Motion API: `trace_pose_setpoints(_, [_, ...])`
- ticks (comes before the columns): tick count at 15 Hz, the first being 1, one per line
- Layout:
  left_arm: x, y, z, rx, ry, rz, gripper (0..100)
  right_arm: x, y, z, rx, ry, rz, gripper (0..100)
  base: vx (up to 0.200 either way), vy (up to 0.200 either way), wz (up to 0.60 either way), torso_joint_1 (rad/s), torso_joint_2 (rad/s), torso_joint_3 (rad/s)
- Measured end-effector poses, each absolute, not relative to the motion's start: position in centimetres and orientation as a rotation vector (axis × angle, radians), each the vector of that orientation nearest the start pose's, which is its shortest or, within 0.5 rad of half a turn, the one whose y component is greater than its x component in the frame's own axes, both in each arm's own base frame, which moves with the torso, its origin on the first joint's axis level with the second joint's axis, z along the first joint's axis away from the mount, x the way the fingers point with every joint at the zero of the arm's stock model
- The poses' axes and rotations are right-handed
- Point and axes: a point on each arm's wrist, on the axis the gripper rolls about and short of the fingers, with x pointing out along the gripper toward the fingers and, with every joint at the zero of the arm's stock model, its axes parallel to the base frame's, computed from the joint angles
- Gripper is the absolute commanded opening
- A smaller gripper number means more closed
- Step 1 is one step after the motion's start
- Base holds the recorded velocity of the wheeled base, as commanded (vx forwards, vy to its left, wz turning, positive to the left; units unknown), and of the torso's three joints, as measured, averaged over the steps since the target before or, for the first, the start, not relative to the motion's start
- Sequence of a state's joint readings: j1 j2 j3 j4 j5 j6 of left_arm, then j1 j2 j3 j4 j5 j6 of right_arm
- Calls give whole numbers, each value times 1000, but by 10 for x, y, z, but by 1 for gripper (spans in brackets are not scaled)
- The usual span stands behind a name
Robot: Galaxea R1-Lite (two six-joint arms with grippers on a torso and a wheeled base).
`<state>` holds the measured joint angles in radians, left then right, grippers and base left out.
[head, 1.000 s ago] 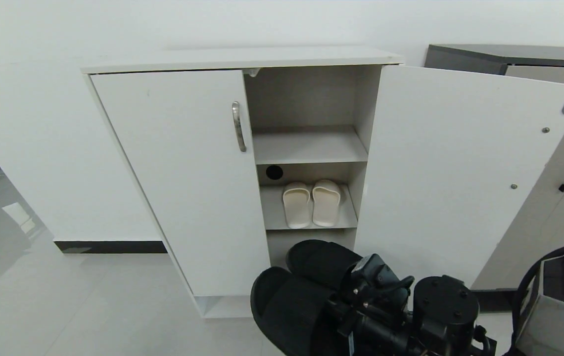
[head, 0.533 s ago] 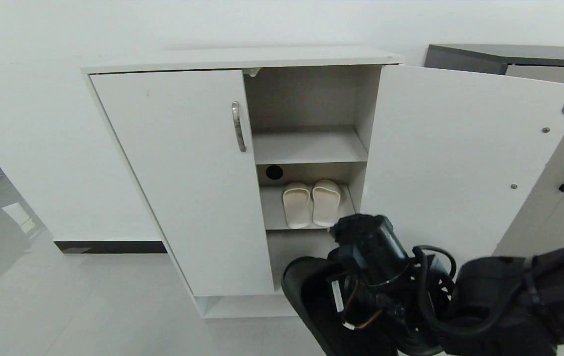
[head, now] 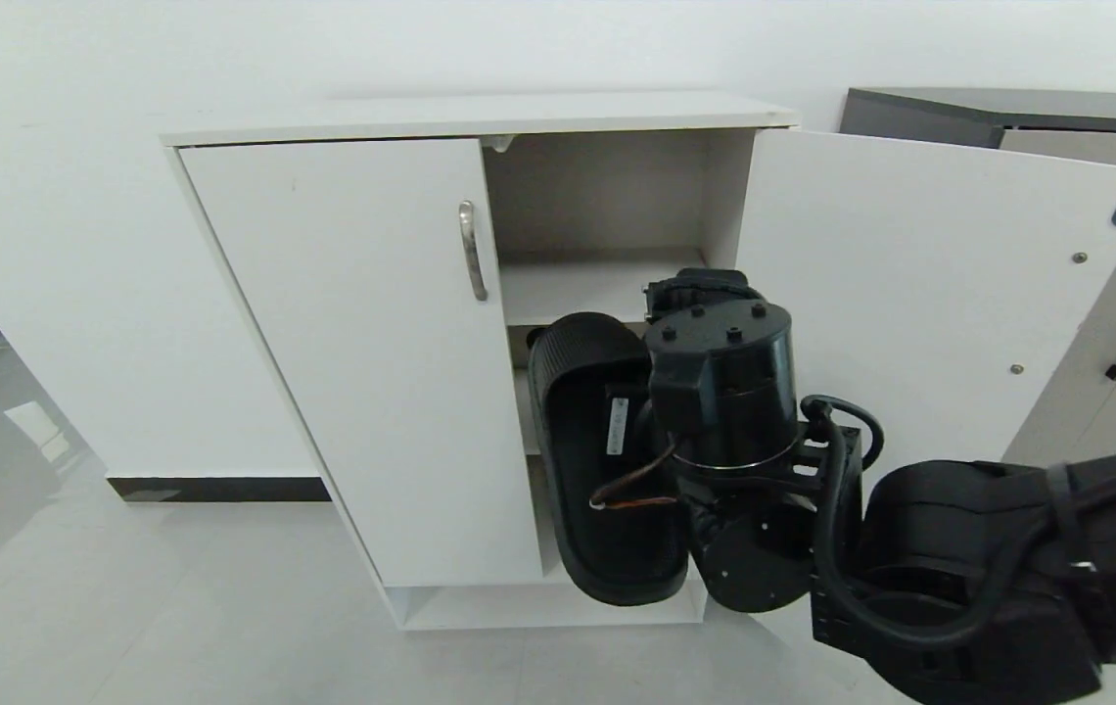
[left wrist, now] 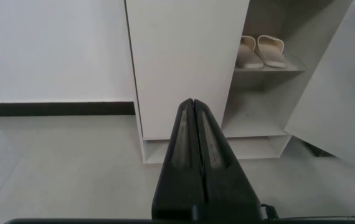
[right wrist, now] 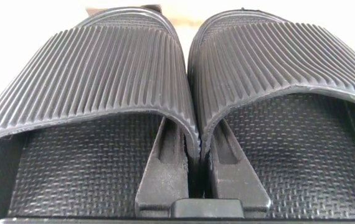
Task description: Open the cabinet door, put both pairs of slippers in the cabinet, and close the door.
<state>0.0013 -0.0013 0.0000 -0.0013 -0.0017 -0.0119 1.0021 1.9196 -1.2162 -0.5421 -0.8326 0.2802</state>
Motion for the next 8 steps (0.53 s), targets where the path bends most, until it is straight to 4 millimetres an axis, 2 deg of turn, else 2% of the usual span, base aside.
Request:
trace_pose_setpoints(3, [-23,0,76,0,-3,0,0,237,318,201,62,91,127,0,0,0,0,0,0,0])
trace_pose_setpoints(8, [-23,0,76,2,-3,0,0,252,334,218,17,158,108,0,0,0,0,0,0,0])
